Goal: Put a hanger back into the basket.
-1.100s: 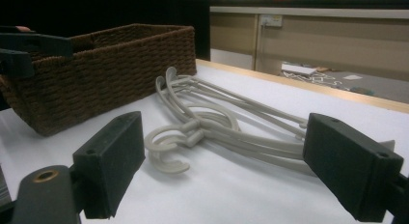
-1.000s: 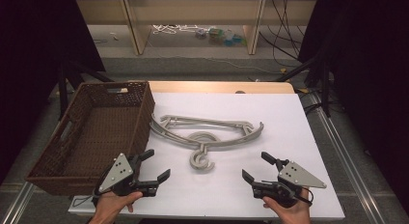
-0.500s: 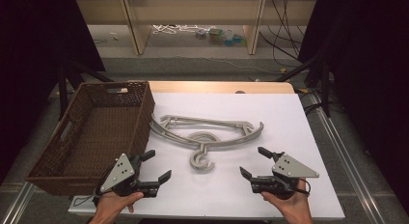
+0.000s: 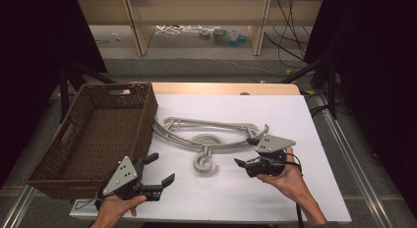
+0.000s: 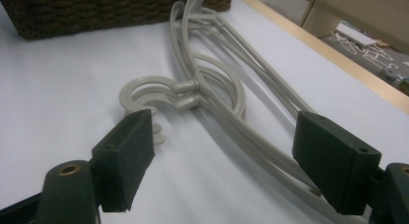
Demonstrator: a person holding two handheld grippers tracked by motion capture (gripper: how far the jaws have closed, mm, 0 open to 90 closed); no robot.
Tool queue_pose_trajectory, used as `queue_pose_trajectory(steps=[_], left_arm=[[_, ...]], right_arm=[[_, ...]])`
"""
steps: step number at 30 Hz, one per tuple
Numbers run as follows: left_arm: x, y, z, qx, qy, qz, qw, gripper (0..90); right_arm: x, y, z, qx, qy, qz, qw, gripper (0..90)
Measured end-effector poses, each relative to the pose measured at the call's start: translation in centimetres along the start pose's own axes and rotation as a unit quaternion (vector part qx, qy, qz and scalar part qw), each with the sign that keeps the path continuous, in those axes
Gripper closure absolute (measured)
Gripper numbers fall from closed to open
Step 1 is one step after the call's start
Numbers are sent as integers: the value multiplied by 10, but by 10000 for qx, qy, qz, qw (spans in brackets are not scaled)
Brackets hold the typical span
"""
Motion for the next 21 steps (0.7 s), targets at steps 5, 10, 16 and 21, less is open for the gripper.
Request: queue_pose_trajectory(steps=[5,10,16,21], left_arm=[[0,0,0,8,-70,23,10000,162],[0,0,0,-3,-44,16,10000,163],[1,0,1,-4,-61,41,10000,163],[1,0,0,11,-56,46,10000,164]], right_arm=[[-2,-20,-2,-123,371,295,9988,263],[3,-38,-4,-162,683,667,9953,288],[7,-63,-14,-64,853,863,9926,328],[13,-77,-13,-253,1077,1058,9882,390]])
Point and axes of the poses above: each handheld gripper's, and its own axes: y roughly backward along the jaws, x roughly out of its underside, z roughly to its left, the point moved 9 cm from there along -y, roughly forward along the jaws, and after that the axes turned 13 degrees about x, right-handed, at the moved point
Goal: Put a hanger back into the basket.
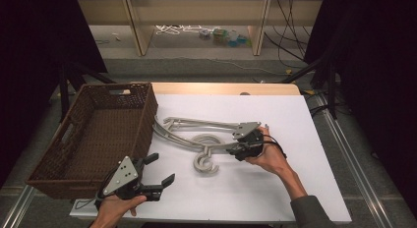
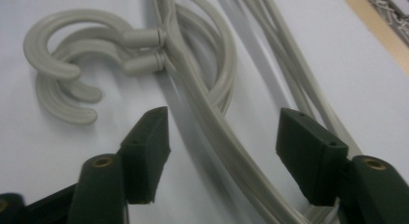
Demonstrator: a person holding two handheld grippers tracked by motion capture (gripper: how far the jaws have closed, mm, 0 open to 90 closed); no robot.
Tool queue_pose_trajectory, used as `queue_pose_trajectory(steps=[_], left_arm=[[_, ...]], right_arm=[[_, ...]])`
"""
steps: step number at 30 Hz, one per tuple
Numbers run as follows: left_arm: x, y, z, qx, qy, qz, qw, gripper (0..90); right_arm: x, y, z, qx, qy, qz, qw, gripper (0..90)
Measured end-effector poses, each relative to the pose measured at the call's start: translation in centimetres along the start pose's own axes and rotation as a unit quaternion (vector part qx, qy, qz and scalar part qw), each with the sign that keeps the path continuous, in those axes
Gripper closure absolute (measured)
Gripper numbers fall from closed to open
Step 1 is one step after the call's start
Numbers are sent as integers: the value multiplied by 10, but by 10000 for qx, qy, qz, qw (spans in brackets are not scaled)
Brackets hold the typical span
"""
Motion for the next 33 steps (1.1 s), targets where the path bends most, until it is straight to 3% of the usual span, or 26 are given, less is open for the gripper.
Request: queue_pose_trajectory(steps=[8,14,20,26,33], left_arm=[[1,-2,-1,40,-19,2,10000,164],[1,-1,0,7,8,52,10000,165],[2,-1,0,12,23,57,10000,165],[1,-2,0,34,44,-12,10000,166],[2,-1,0,12,23,54,10000,166]], right_arm=[[3,-14,1,-171,495,214,9984,552],[9,-23,1,-208,746,303,9965,622],[10,-27,-1,-199,837,337,9957,695],[11,-30,2,-369,1304,293,9903,751],[9,-25,0,-423,1919,40,9805,809]])
Point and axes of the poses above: each handheld gripper's, and its own axes: y roughly backward along the jaws, x roughly out of its underside, z roughly to its left, the point moved 9 cm from there along -y, roughly forward along the jaws, and after that the axes turned 13 degrees about x, right-handed, at the moved point
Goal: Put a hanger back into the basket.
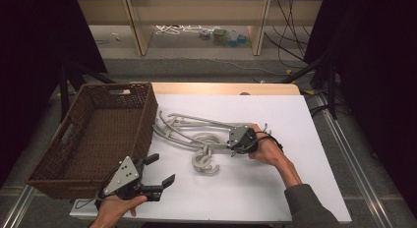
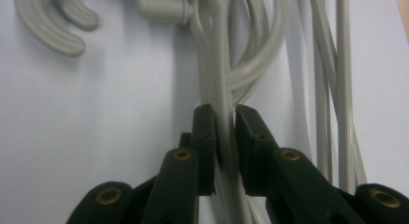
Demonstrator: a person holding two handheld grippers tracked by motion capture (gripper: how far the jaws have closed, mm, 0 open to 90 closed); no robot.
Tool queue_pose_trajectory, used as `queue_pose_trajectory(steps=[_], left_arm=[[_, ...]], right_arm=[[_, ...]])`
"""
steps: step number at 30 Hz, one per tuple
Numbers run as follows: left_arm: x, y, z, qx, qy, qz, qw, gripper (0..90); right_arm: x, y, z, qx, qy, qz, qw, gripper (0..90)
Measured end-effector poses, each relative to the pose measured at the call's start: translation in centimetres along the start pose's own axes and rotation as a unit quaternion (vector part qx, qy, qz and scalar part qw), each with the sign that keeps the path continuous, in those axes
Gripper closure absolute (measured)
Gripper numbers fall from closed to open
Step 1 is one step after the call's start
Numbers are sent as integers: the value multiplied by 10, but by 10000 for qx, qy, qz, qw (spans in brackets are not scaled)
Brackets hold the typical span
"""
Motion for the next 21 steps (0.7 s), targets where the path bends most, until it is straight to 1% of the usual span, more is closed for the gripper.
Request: queue_pose_trajectory(steps=[2,3,4,5,6,7,9,10,11,12,13,14,15,16,17,18,19,20,21], left_arm=[[0,0,0,-3,-3,7,10000,167],[-1,-1,0,21,10,-60,10000,167],[-1,0,0,19,5,-55,10000,167],[-1,0,0,20,-14,-36,10000,167],[0,0,0,24,-16,-31,10000,167],[0,0,0,16,-7,-33,10000,167],[-1,0,0,7,-10,-48,10000,168],[-1,0,1,4,-29,-38,10000,169],[0,0,1,-36,-92,16,9999,169],[0,0,2,-91,-121,21,9999,173],[-3,1,4,-182,-313,-15,9993,181],[-4,2,5,-230,-416,39,9989,190],[-5,3,6,-286,-483,34,9984,194],[-5,3,7,-310,-538,64,9980,197],[-2,2,8,-390,-599,188,9973,199],[0,2,8,-430,-618,247,9969,201],[3,1,9,-501,-547,332,9967,205],[4,1,10,-571,-577,383,9960,210],[3,0,10,-608,-675,420,9950,213]], right_arm=[[-2,1,0,6,78,-65,9999,818],[-3,2,0,26,36,-85,10000,819],[-3,4,-1,14,99,-108,9999,820],[-3,6,-3,50,161,-131,9998,821],[-3,8,-3,-1,133,-159,9998,822],[-3,10,-3,11,196,-203,9996,822],[-4,15,-5,70,209,-219,9995,822],[-5,17,-5,18,253,-251,9994,823],[-5,18,-6,53,320,-266,9991,823],[-6,22,-7,60,370,-296,9989,823],[-7,24,-8,108,394,-324,9986,824],[-9,28,-10,149,470,-409,9979,824],[-8,32,-9,169,290,-268,9991,824],[-9,38,-9,214,317,-259,9989,824],[-10,40,-8,211,315,-256,9990,824],[-12,45,-8,235,411,-301,9984,824],[-13,47,-7,260,418,-314,9983,823],[-15,50,-7,242,442,-365,9981,823],[-16,53,-7,263,395,-363,9982,822]])
Point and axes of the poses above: each handheld gripper's, and its own axes: y roughly backward along the jaws, x roughly out of its underside, z roughly to its left, the point moved 9 cm from there along -y, roughly forward along the jaws, and after that the axes turned 13 degrees about x, right-handed, at the moved point
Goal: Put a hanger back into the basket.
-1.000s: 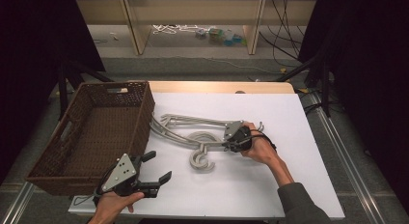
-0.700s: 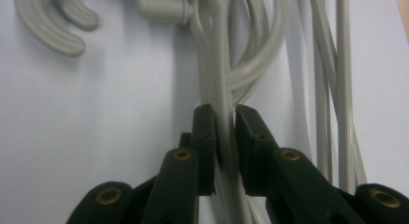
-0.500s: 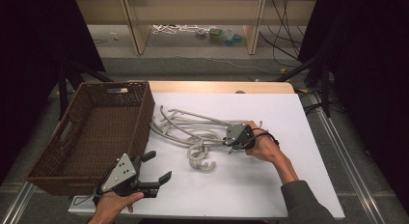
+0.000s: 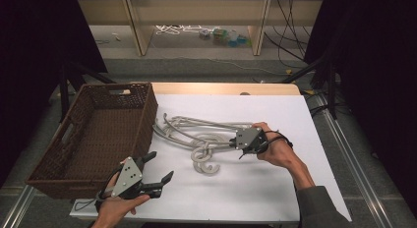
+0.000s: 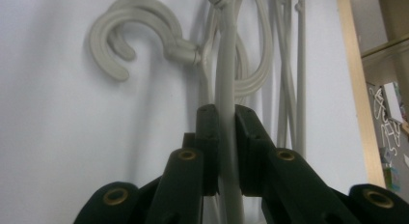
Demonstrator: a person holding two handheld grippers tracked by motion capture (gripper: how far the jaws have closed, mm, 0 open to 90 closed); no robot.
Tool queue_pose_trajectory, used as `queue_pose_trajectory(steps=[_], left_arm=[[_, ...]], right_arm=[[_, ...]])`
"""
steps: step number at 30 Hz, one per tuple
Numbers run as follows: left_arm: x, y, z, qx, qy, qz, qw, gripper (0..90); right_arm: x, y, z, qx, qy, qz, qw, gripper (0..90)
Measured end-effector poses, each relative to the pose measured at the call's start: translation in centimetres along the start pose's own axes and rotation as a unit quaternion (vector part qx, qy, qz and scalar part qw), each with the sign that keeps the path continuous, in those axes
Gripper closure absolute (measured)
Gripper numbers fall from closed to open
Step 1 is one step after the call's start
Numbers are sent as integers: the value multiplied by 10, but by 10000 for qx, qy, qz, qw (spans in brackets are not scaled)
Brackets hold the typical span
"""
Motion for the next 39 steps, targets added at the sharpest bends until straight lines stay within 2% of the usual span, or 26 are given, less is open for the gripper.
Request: queue_pose_trajectory(steps=[2,3,4,11,12,14,18,19,21,22,23,24,26,27,28,30,31,33,35,36,39], left_arm=[[-1,-1,-1,-90,-256,112,9996,219],[-2,-1,-1,-112,-323,128,9993,221],[-3,-2,-2,-110,-387,149,9991,223],[-5,-14,-2,-143,-659,307,9973,243],[-6,-16,-2,-174,-777,359,9962,247],[-6,-18,0,-227,-941,421,9944,250],[-9,-24,3,-306,-1093,447,9925,278],[-10,-25,4,-322,-1133,466,9919,279],[-11,-29,5,-353,-1261,537,9899,279],[-11,-32,6,-377,-1380,596,9879,278],[-12,-34,6,-384,-1438,614,9870,278],[-12,-37,6,-330,-1531,675,9853,278],[-11,-43,4,-280,-1626,716,9837,280],[-11,-46,3,-235,-1673,755,9827,280],[-9,-49,2,-170,-1654,841,9825,281],[-5,-54,2,-144,-1809,987,9784,283],[-4,-56,1,-120,-1858,1020,9772,290],[-4,-59,0,-106,-1952,1041,9752,297],[-5,-62,-1,-46,-1970,1005,9752,325],[-7,-62,-1,-21,-2092,1023,9725,340],[-7,-65,-2,64,-2212,1076,9692,357]], right_arm=[[-5,4,-1,-71,74,-202,9997,822],[-7,14,-1,1,-84,-142,9999,821],[-12,16,0,-51,-17,-336,9994,821],[-19,36,2,105,341,-497,9981,821],[-20,39,3,94,293,-482,9984,821],[-23,45,1,154,450,-621,9969,822],[-29,55,4,134,390,-732,9965,822],[-29,60,6,155,222,-651,9975,821],[-32,65,9,110,263,-754,9967,821],[-33,66,9,93,300,-817,9962,821],[-33,70,12,76,254,-755,9968,821],[-33,72,14,64,224,-761,9968,821],[-35,75,17,32,316,-832,9960,821],[-34,77,19,23,285,-781,9965,821],[-35,78,19,26,349,-823,9960,821],[-35,80,21,22,371,-861,9956,821],[-34,83,22,49,272,-796,9964,821],[-35,84,22,37,334,-878,9956,821],[-37,84,23,-8,363,-936,9950,821],[-35,86,25,-19,294,-863,9958,821],[-39,86,27,-90,341,-974,9946,821]])
Point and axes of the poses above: each handheld gripper's, and its own axes: y roughly backward along the jaws, x roughly out of its underside, z roughly to its left, the point moved 9 cm from there along -y, roughly forward along the jaws, and after that the axes turned 13 degrees about x, right-handed, at the moved point
